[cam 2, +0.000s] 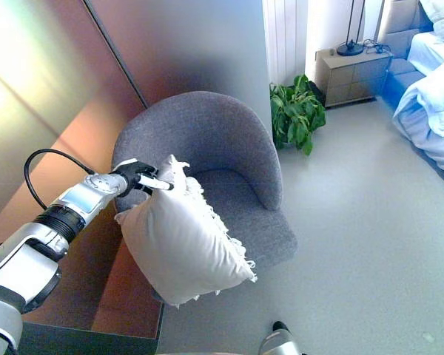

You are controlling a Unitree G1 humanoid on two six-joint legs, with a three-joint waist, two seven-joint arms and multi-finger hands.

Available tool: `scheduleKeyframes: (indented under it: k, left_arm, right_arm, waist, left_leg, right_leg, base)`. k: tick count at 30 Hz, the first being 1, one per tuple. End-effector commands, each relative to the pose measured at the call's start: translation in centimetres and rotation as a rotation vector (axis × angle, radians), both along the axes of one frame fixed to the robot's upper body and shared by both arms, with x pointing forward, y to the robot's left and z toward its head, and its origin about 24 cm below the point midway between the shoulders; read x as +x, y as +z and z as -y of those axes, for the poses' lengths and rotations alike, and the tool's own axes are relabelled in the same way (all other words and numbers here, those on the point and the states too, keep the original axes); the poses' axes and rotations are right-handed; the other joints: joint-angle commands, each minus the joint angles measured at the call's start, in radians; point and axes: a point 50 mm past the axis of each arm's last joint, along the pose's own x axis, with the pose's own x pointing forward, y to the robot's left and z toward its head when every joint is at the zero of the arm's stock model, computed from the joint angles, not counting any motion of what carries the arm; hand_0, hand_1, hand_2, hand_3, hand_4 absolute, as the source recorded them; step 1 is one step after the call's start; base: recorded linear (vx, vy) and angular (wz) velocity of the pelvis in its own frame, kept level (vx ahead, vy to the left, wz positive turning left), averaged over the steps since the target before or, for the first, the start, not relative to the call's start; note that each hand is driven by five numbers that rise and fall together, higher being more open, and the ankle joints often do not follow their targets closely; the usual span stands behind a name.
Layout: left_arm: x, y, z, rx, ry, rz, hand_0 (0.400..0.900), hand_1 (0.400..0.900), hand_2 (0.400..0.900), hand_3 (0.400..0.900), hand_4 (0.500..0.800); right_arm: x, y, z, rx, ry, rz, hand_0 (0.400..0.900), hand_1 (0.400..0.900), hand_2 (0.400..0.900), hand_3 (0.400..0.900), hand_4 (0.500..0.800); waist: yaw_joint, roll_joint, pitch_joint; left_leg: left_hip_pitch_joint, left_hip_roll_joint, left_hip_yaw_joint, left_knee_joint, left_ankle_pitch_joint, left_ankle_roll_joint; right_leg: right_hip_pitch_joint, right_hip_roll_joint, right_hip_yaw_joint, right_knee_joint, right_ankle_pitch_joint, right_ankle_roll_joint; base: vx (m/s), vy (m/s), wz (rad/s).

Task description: Pick up the pillow and put it on the sofa.

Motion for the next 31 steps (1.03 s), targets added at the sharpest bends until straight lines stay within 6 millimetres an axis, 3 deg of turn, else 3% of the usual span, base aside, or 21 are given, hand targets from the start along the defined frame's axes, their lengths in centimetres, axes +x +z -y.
scheduleKeyframes:
  k: [1,14,21,26,31]
  left_arm:
    - [2.0,12.3,-2.1,-0.016,0.119,0.407,0.9,0.9,0.9,0.9,0.8]
    - [1.1,12.0,-4.0,-0.031,0.142,0.404,0.9,0.9,0.9,0.9,0.8]
    - [0.8,11.8,-3.2,-0.173,0.069,0.451,0.9,0.9,0.9,0.9,0.8]
    - [0.2,7.5,-3.5,-0.244,0.075,0.348,0.9,0.9,0.9,0.9,0.8]
    - [-1.7,0.4,-3.5,-0.354,0.062,0.243,0.9,0.9,0.9,0.9,0.8]
  right_arm:
    - [-2.9,0.0,0.2,-0.004,0.042,-0.093,0.9,0.9,0.9,0.9,0.8]
    - [-2.4,-0.1,0.0,0.0,0.092,-0.097,0.9,0.9,0.9,0.9,0.8]
    - [-1.5,-0.1,-0.2,0.005,0.138,-0.087,0.9,0.9,0.9,0.9,0.8]
    - [-0.8,-0.1,-0.3,0.004,0.186,-0.082,0.9,0.9,0.9,0.9,0.8]
    - [0.1,-0.2,-0.8,0.009,0.218,-0.058,0.9,0.9,0.9,0.9,0.8]
  waist:
    - [0.016,0.006,-0.089]
    - [0.064,-0.022,-0.093]
    - [0.103,-0.048,-0.098]
    - [0.129,-0.06,-0.103]
    - [0.161,-0.078,-0.108]
  left_leg:
    - [0.01,-0.065,-0.038,0.074,-0.086,-0.01]
    - [0.01,-0.069,-0.063,0.065,-0.084,-0.008]
    - [0.009,-0.07,-0.088,0.057,-0.083,-0.008]
    - [0.01,-0.072,-0.11,0.056,-0.084,-0.005]
    - [0.015,-0.076,-0.125,0.05,-0.087,0.001]
  right_leg:
    - [0.014,0.029,-0.069,0.023,-0.054,0.066]
    - [0.03,0.021,-0.108,0.011,-0.053,0.065]
    - [0.039,0.018,-0.129,0.011,-0.056,0.063]
    - [0.049,0.016,-0.14,0.01,-0.062,0.057]
    - [0.06,0.014,-0.153,0.005,-0.063,0.053]
  base:
    - [0.0,0.0,0.0]
    - [-0.01,0.007,0.04]
    - [-0.04,0.01,0.08]
    - [-0.03,0.022,0.06]
    - [-0.04,0.031,0.06]
